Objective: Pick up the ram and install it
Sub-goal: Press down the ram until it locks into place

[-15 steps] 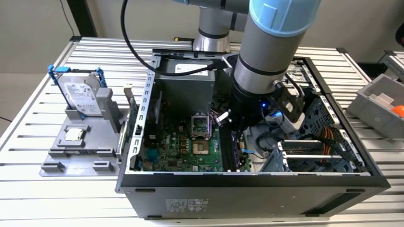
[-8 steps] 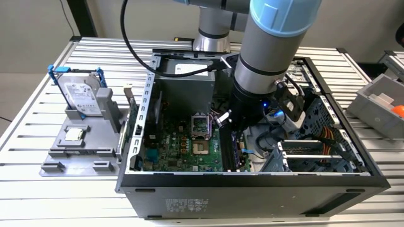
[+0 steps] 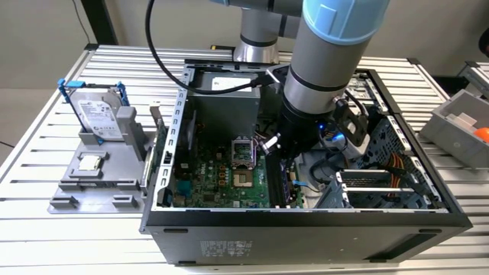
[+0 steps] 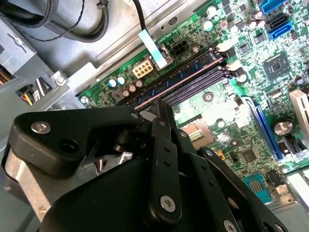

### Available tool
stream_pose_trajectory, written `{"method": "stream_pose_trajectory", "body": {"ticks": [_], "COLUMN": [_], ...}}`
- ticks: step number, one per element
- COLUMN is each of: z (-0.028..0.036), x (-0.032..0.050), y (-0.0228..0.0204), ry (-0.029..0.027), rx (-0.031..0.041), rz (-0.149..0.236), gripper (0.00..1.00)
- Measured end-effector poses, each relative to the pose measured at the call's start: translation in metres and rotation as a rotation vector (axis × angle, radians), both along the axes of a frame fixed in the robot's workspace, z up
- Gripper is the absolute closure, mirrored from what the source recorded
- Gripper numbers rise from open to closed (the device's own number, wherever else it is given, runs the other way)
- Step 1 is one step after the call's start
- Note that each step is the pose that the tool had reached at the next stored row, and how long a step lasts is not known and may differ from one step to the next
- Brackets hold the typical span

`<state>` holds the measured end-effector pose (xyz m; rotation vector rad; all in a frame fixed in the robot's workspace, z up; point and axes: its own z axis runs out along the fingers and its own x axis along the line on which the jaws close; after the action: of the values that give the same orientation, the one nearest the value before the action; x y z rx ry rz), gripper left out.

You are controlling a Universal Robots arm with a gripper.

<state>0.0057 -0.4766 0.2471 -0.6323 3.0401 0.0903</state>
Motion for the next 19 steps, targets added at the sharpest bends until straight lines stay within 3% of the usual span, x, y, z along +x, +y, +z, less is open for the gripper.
{"method": "stream_pose_trajectory", "body": {"ticks": [19], "z": [-0.0001], "x": [0.0021], "y": [0.0001], "ry": [0.0000], "rx": [0.0001], "rz": [0.040], "gripper": [1.00]}}
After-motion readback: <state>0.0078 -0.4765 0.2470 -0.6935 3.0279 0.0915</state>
